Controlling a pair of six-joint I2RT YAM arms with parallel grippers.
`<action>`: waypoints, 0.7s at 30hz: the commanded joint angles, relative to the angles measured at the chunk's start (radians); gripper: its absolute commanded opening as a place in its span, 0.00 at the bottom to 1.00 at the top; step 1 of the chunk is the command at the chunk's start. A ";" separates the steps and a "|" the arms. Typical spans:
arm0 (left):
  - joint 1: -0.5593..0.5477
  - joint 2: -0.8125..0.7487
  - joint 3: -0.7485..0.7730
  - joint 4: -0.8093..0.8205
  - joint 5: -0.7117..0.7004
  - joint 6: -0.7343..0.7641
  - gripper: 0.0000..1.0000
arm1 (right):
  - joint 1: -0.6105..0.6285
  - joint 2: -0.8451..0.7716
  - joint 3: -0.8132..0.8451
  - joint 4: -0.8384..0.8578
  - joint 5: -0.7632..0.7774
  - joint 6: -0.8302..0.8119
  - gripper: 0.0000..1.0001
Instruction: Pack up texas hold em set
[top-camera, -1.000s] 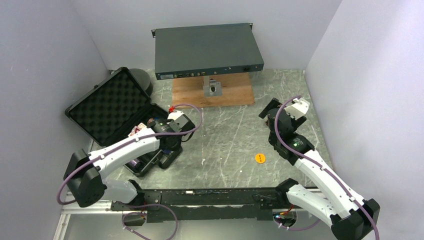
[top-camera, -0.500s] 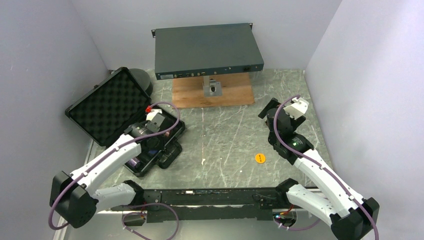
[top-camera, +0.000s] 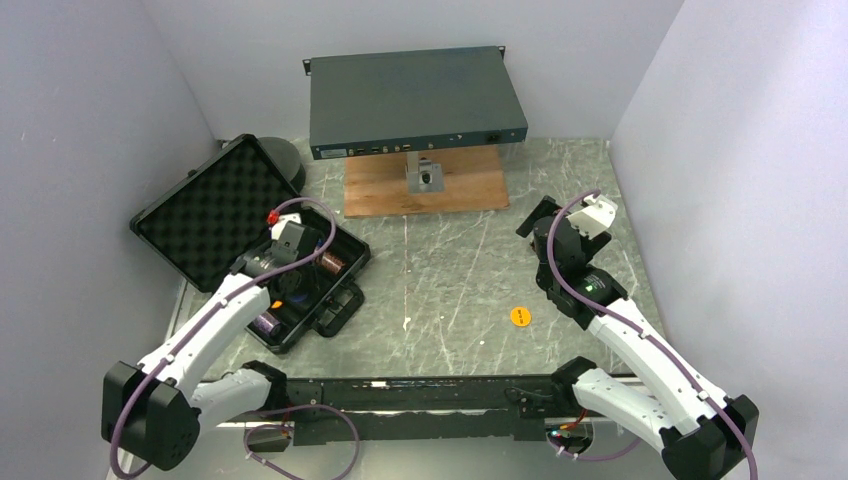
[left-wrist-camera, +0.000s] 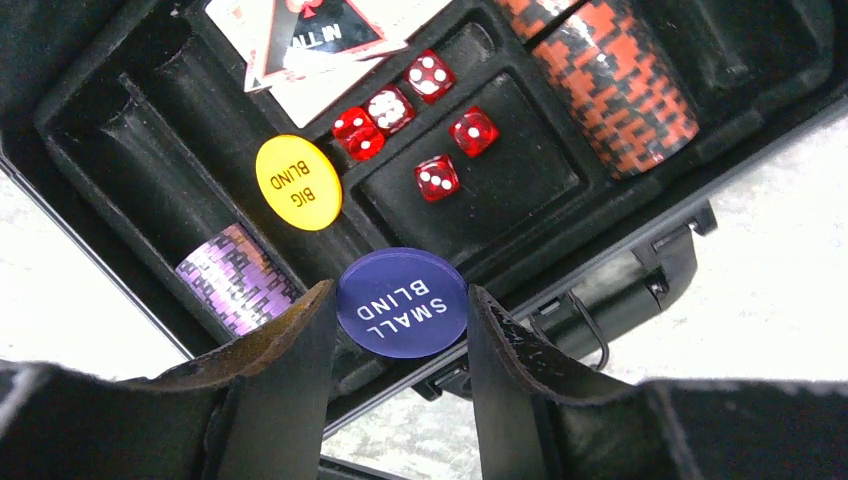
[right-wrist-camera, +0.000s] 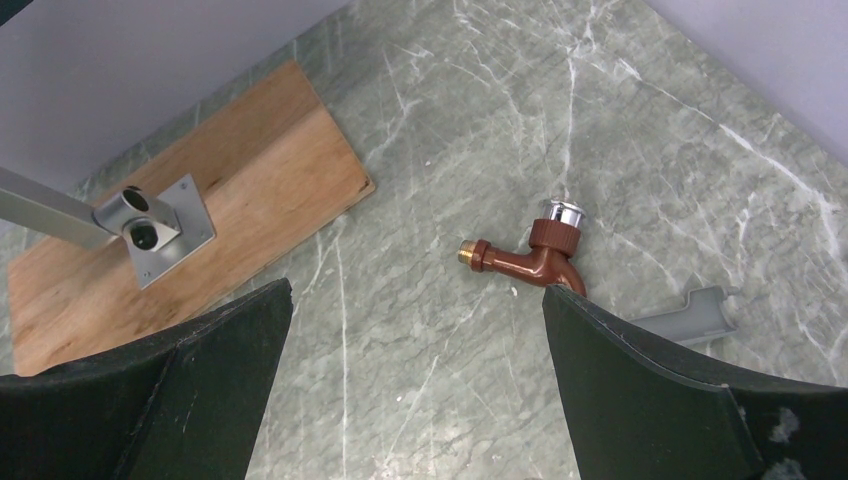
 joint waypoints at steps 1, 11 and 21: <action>0.069 -0.029 -0.031 0.084 0.052 -0.009 0.40 | -0.003 -0.013 -0.004 0.035 -0.001 -0.007 1.00; 0.262 -0.056 -0.128 0.204 0.161 -0.007 0.39 | -0.002 -0.012 -0.006 0.036 -0.002 -0.007 1.00; 0.391 -0.049 -0.169 0.278 0.218 -0.013 0.39 | -0.002 -0.007 -0.005 0.035 -0.001 -0.007 1.00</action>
